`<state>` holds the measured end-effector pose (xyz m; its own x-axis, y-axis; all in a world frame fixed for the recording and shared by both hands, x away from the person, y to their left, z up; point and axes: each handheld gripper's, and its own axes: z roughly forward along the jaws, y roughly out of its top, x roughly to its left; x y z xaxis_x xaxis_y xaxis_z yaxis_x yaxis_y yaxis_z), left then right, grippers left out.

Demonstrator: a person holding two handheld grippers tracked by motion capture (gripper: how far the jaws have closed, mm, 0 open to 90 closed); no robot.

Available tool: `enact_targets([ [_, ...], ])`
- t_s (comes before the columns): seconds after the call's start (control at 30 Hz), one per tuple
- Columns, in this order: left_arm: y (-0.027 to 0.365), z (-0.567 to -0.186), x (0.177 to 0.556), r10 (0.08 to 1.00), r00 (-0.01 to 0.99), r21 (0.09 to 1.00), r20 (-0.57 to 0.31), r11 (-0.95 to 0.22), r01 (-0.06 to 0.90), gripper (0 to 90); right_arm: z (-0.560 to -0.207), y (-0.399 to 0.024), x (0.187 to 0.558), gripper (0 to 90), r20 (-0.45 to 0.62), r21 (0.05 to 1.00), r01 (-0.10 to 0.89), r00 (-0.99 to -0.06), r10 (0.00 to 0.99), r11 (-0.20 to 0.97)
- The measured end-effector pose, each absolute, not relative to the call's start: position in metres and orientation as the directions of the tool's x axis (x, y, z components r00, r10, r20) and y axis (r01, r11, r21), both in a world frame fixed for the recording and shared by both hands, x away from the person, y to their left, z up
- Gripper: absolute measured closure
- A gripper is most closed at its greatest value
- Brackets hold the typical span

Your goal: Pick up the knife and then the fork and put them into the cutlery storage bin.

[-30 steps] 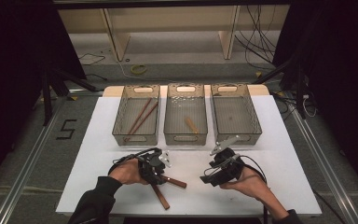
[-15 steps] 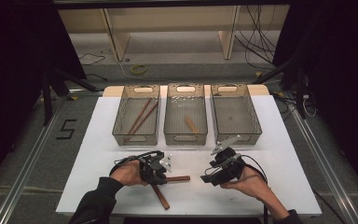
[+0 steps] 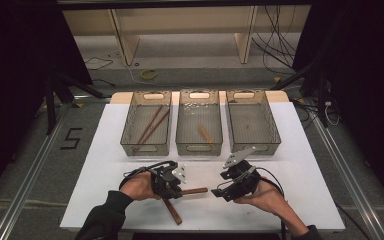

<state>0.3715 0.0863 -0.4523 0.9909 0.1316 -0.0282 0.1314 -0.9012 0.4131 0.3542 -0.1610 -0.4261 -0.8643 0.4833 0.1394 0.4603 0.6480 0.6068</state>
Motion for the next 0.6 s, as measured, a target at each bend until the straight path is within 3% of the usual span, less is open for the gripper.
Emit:
enact_targets([
  [0.6,0.068,-0.444,0.362,0.113,0.981,0.443,-0.157,-0.88,0.173,77.0,-0.438,-0.129,0.335,34.0,0.033,0.594,0.283,-0.944,0.329,0.753],
])
